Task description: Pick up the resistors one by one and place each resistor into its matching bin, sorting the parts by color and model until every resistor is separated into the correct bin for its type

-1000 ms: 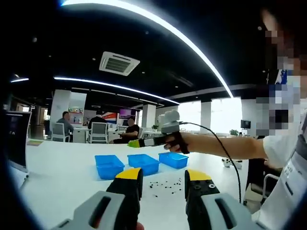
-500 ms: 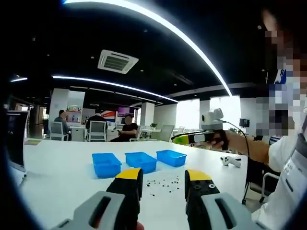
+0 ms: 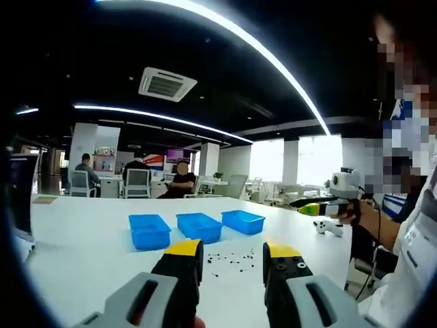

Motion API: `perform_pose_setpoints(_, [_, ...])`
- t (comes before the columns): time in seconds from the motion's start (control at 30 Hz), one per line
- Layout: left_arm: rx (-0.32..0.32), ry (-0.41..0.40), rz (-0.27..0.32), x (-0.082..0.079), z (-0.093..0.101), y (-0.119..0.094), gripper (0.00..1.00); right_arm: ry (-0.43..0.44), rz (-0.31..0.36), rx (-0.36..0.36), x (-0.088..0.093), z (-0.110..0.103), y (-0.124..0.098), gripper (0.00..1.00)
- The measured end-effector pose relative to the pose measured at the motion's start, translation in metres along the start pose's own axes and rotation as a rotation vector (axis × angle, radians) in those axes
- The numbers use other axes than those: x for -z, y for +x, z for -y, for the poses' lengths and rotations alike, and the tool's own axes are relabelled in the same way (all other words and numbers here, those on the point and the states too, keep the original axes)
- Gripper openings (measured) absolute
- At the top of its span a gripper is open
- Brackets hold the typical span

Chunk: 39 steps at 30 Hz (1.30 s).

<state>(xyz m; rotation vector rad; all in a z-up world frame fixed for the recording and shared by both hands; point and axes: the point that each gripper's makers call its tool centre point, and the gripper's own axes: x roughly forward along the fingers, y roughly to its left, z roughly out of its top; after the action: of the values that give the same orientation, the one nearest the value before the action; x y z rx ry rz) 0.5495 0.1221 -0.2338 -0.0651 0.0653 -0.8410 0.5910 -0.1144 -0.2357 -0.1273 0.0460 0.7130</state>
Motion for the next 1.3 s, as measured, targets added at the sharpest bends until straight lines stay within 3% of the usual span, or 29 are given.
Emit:
perform_pose_setpoints(0.17, [0.005, 0.002, -0.003, 0.001, 0.002, 0.001, 0.37, 0.038, 0.051, 0.031, 0.001, 0.003, -0.017, 0.41])
perform_pose_setpoints(0.37, [-0.003, 0.001, -0.004, 0.001, -0.001, -0.001, 0.37, 0.031, 0.028, 0.027, 0.010, -0.002, -0.023, 0.42])
perform_pose_setpoints(0.7, [-0.003, 0.001, -0.007, 0.002, -0.002, -0.001, 0.37, 0.009, -0.025, -0.016, 0.016, -0.010, -0.013, 0.39])
perform_pose_setpoints(0.9, [-0.004, 0.003, -0.006, 0.001, -0.002, -0.001, 0.37, -0.021, -0.078, -0.051, 0.013, -0.012, 0.001, 0.37])
perform_pose_setpoints(1.2, [-0.010, 0.004, -0.001, -0.001, -0.004, -0.004, 0.37, -0.138, -0.249, -0.148, 0.023, -0.022, 0.050, 0.32])
perform_pose_setpoints(1.3, [-0.011, 0.004, -0.002, 0.000, -0.005, -0.004, 0.37, -0.140, -0.279, -0.152, 0.024, -0.023, 0.071, 0.29])
